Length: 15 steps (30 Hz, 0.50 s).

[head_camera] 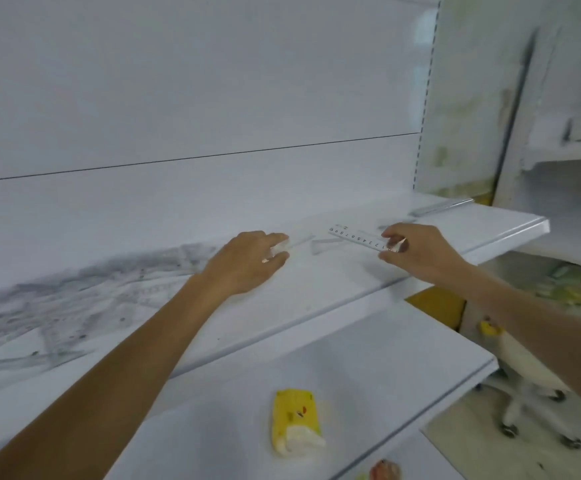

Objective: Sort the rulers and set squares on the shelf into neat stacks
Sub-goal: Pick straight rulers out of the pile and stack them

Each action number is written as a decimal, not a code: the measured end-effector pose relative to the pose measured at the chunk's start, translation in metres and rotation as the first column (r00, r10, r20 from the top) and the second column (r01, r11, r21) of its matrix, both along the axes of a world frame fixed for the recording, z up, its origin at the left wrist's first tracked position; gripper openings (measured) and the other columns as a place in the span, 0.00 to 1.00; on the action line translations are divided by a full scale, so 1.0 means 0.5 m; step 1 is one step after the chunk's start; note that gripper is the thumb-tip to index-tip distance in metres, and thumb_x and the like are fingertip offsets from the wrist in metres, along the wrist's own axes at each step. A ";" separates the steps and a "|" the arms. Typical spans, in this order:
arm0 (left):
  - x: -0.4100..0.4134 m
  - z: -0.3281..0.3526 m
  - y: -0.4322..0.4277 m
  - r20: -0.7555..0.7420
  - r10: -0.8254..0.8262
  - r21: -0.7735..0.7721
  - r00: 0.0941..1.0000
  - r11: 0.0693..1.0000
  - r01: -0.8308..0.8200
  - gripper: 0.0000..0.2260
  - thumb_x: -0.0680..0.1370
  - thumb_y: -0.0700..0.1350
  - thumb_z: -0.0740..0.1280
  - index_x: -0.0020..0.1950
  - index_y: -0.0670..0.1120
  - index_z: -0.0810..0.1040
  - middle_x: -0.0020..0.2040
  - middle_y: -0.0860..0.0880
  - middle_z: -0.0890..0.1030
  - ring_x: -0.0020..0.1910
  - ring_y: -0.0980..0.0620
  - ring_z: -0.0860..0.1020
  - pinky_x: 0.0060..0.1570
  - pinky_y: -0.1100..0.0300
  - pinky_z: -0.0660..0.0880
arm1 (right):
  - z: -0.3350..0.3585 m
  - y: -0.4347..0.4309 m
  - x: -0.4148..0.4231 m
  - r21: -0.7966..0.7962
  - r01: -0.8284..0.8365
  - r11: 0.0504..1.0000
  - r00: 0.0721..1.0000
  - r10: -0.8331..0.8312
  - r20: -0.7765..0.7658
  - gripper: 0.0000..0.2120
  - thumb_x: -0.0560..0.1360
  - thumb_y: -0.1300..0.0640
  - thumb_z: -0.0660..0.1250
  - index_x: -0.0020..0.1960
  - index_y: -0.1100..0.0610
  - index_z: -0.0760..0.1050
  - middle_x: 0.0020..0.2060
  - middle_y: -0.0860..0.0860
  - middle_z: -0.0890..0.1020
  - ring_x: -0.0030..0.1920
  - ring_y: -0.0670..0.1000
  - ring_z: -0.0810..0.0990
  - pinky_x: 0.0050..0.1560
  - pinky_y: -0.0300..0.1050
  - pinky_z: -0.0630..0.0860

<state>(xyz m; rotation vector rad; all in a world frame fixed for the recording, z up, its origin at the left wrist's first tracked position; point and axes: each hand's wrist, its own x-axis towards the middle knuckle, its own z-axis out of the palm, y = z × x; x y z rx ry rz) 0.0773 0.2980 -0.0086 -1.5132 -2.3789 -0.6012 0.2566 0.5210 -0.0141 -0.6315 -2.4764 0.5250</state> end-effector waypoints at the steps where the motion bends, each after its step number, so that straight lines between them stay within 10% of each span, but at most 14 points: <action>1: 0.015 -0.002 0.039 0.013 -0.025 0.002 1.000 1.000 0.025 0.19 0.78 0.51 0.60 0.69 0.52 0.69 0.53 0.49 0.77 0.50 0.51 0.73 0.50 0.63 0.65 | 0.002 0.030 0.025 0.019 0.020 1.000 1.000 -0.020 0.002 0.17 0.71 0.53 0.71 0.57 0.55 0.75 0.46 0.48 0.79 0.44 0.49 0.77 0.52 0.50 0.76; 8: 0.133 -0.010 0.297 0.050 -0.127 -0.004 0.991 0.992 0.127 0.18 0.77 0.47 0.64 0.66 0.46 0.71 0.55 0.47 0.77 0.48 0.52 0.72 0.51 0.62 0.67 | 0.023 0.253 0.153 0.093 0.081 0.992 0.996 -0.083 0.014 0.17 0.72 0.51 0.70 0.59 0.53 0.75 0.46 0.48 0.77 0.44 0.50 0.77 0.48 0.47 0.76; 15: 0.201 -0.025 0.452 0.002 -0.082 -0.054 0.997 0.995 0.082 0.19 0.78 0.57 0.57 0.70 0.61 0.64 0.45 0.53 0.71 0.44 0.54 0.69 0.44 0.58 0.66 | 0.015 0.425 0.200 0.120 0.057 0.991 0.998 -0.059 0.015 0.19 0.72 0.50 0.68 0.62 0.53 0.74 0.48 0.49 0.78 0.43 0.49 0.77 0.44 0.43 0.75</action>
